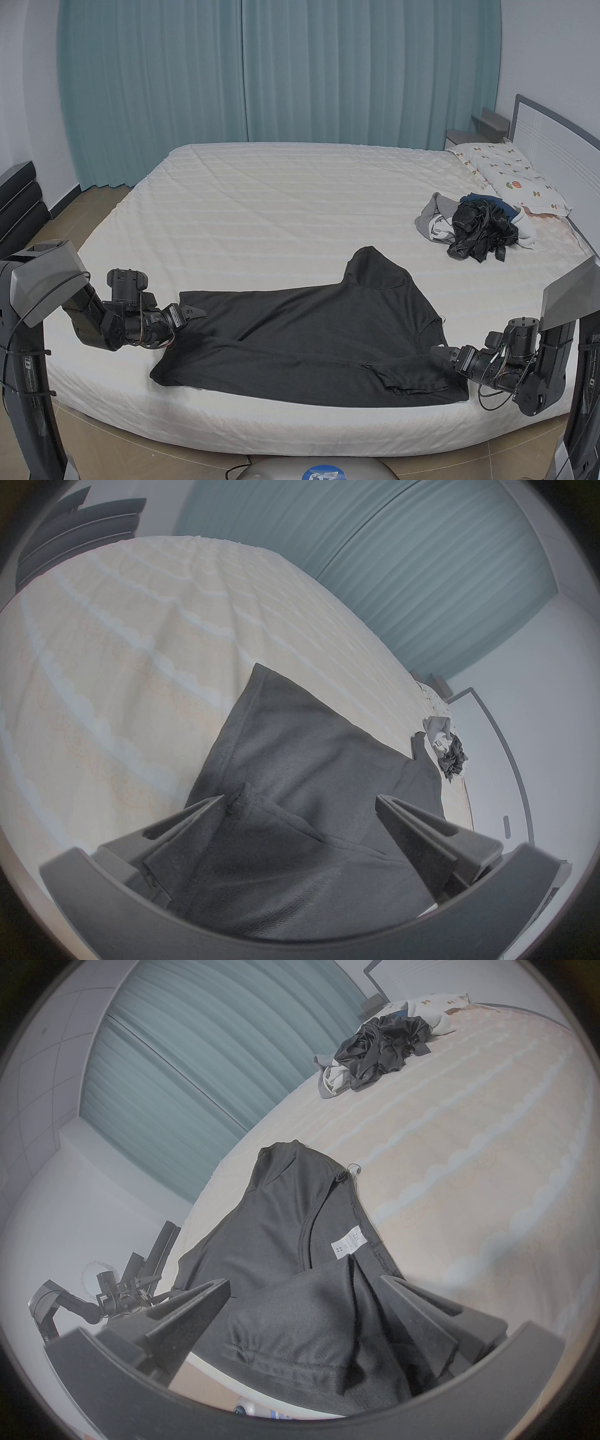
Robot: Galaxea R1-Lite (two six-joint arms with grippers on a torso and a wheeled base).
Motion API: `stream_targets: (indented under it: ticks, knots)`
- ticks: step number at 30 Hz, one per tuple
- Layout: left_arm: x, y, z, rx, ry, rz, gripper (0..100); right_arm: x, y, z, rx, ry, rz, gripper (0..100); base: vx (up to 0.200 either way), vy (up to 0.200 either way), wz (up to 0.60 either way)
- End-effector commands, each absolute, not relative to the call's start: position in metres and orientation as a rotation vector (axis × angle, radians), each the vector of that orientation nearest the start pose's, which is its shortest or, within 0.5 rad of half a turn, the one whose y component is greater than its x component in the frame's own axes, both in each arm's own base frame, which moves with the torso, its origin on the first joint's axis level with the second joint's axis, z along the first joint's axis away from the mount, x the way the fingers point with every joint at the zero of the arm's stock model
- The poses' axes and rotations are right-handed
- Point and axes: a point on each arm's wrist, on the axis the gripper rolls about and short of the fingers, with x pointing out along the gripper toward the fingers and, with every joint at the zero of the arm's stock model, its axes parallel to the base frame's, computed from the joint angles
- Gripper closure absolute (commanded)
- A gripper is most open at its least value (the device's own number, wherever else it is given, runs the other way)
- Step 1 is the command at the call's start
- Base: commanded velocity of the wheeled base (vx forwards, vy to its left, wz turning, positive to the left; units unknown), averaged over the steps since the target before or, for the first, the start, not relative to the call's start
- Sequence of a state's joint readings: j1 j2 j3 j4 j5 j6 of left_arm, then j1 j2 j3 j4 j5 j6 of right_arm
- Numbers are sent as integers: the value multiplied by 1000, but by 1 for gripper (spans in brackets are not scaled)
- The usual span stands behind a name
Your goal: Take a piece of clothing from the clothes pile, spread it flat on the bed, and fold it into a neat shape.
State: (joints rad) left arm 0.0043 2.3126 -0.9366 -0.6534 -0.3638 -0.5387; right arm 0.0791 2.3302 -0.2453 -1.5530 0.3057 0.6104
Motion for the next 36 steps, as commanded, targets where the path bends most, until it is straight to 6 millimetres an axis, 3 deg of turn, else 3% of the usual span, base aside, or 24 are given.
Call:
stream_targets:
  ticks: [1,15,16,36]
  knots:
    - [386,-6,-7,-643,803,-136,0,272,28,-22,651,622,202,0,0,0,0]
    - [387,-5,-10,-629,797,-94,0,271,28,-23,644,627,202,0,0,0,0]
    - [387,-5,-10,-628,796,-95,100,271,28,-23,644,629,203,0,0,0,0]
    - [364,9,8,-637,781,-21,100,281,29,-22,644,595,226,0,0,0,0]
